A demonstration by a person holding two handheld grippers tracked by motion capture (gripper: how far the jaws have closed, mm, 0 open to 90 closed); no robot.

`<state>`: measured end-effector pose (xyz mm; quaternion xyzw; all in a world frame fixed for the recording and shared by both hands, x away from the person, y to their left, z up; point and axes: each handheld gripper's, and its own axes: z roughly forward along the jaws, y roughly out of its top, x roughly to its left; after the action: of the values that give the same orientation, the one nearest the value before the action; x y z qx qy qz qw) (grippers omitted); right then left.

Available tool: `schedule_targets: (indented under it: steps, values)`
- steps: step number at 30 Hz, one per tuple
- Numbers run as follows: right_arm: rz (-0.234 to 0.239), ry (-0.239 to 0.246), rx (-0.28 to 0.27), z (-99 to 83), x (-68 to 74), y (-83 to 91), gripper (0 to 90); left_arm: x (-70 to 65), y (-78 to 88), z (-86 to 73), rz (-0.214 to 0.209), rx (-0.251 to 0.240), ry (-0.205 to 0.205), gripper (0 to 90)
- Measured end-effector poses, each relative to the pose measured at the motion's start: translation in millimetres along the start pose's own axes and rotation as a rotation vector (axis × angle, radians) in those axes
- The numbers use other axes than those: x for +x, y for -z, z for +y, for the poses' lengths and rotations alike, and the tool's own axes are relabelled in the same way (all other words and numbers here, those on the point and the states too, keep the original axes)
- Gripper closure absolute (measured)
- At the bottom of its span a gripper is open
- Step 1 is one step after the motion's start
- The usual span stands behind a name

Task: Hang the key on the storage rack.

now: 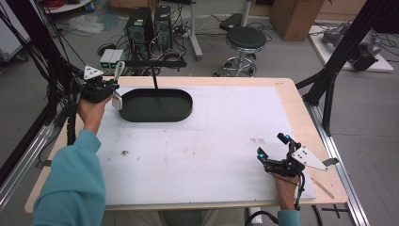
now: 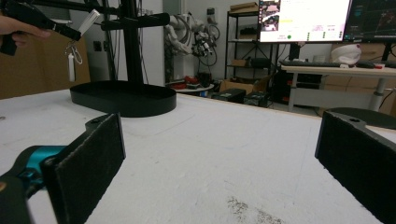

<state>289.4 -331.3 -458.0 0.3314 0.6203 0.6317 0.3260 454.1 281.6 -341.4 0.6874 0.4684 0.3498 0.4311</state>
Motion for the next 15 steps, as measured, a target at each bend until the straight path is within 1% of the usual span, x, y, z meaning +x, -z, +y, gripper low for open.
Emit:
schedule_targets:
  steps: [6, 13, 15]
  values:
    - [0.0, -0.001, 0.0, 0.0, 0.0, 0.0, 0.8, -2.3, -5.6, -0.9, 0.012, -0.001, -0.007, 81.5]
    - [0.001, 0.001, -0.002, 0.0, -0.3, -0.1, 0.9, -3.7, -12.9, -1.9, 0.026, -0.001, 0.005, 81.5]
    - [0.001, 0.002, -0.002, 0.0, -0.4, -0.1, 0.9, -5.0, -14.4, -0.4, 0.032, -0.004, -0.002, 81.5]
